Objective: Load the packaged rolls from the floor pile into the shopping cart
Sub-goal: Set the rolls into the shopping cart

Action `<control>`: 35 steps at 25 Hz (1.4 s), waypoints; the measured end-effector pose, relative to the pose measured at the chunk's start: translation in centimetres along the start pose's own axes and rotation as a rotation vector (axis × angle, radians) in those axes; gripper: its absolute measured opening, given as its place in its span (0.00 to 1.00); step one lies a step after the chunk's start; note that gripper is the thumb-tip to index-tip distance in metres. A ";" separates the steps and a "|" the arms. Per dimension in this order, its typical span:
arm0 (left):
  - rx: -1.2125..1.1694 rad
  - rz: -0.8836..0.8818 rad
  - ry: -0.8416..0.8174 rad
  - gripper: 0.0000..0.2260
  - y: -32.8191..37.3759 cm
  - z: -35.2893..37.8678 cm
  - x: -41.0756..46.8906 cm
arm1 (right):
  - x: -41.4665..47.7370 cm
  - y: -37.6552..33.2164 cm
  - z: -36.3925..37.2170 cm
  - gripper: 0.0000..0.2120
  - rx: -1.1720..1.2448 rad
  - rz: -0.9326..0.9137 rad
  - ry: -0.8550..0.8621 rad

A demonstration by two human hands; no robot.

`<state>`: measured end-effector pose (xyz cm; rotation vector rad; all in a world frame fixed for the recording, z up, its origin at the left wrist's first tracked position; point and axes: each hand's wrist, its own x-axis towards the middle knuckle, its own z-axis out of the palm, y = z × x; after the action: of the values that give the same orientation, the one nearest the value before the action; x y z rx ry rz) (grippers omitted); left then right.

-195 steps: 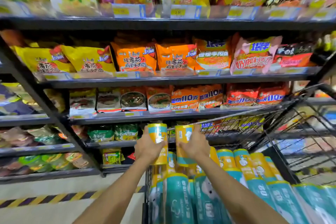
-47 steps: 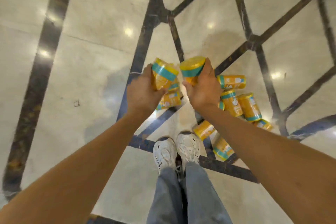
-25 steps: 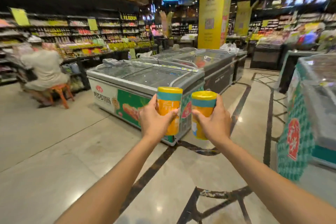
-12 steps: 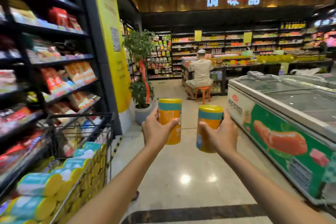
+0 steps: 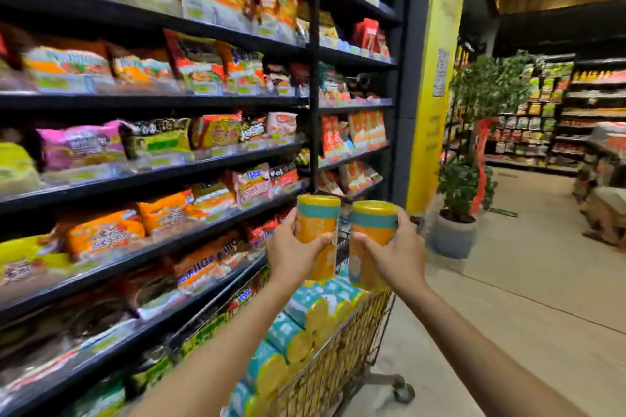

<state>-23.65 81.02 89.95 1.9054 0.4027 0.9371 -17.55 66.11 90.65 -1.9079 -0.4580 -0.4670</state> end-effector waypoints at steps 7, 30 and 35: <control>0.200 -0.108 0.216 0.23 -9.2 -5.8 6.5 | 3.7 0.5 15.7 0.27 0.141 -0.037 -0.309; 0.366 -0.787 0.533 0.14 -30.0 -2.6 11.5 | 11.8 13.9 41.3 0.30 -0.024 0.051 -1.067; 0.378 -1.000 0.516 0.23 -35.3 -3.7 9.9 | 9.2 16.3 45.7 0.36 -0.187 0.091 -1.198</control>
<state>-16.25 107.13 64.97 1.4175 1.7400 0.6483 3.65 103.62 66.48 -2.2186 -1.0965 0.7968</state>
